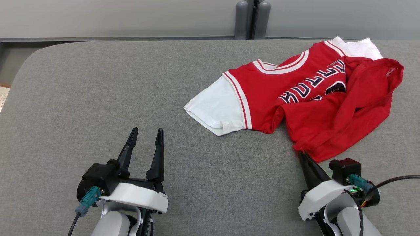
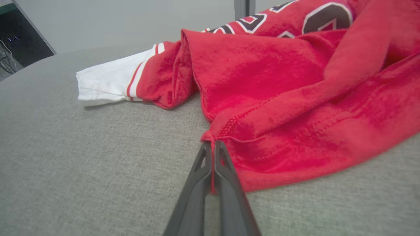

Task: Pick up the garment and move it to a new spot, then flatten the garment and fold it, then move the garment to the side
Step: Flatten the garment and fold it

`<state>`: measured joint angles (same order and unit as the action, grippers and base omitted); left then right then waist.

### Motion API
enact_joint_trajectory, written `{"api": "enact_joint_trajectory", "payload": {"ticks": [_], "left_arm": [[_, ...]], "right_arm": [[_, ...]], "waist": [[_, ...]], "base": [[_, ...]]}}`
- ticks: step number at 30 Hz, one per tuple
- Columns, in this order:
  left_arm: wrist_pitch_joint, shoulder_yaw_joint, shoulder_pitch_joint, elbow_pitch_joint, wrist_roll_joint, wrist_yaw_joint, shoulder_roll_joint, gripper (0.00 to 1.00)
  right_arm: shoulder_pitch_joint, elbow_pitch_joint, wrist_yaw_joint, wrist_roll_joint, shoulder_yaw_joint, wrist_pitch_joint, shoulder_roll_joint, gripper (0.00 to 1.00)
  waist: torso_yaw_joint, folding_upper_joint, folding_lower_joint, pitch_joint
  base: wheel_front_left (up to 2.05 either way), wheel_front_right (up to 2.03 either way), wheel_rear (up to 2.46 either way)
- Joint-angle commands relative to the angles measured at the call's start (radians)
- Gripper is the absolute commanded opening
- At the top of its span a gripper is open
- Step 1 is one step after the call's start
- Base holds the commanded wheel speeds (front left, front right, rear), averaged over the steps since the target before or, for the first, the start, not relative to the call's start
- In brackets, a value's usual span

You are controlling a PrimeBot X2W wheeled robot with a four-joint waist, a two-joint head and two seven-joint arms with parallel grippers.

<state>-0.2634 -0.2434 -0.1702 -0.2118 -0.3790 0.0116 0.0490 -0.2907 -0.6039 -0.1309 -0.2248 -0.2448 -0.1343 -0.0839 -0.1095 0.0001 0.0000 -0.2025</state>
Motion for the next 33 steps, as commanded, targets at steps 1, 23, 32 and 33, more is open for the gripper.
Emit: {"api": "enact_joint_trajectory", "payload": {"ticks": [1, 23, 32, 33], "left_arm": [[-0.001, 0.005, -0.013, -0.001, 0.003, -0.002, 0.004, 1.00], [-0.001, 0.021, -0.023, -0.035, 0.033, 0.024, 0.004, 1.00], [-0.001, 0.016, -0.037, -0.110, 0.057, 0.017, 0.004, 1.00], [-0.001, 0.014, -0.042, -0.130, 0.058, 0.012, 0.004, 1.00]], "right_arm": [[-0.007, 0.001, 0.000, -0.007, 0.017, -0.024, 0.000, 0.00], [0.148, 0.180, 0.000, -0.378, 0.276, -0.047, 0.032, 0.00], [0.135, 0.134, 0.000, -0.408, 0.247, -0.075, 0.032, 0.00], [0.132, 0.130, 0.000, -0.406, 0.245, -0.080, 0.032, 0.00]], "waist": [[0.011, -0.0001, 0.0000, 0.004], [0.207, -0.0001, 0.0000, 0.036], [0.220, -0.0001, 0.0000, 0.032], [0.220, -0.0001, 0.0000, 0.029]], "base": [[0.00, 0.00, 0.00], [0.00, 0.00, 0.00], [0.00, 0.00, 0.00], [0.00, 0.00, 0.00]]}}
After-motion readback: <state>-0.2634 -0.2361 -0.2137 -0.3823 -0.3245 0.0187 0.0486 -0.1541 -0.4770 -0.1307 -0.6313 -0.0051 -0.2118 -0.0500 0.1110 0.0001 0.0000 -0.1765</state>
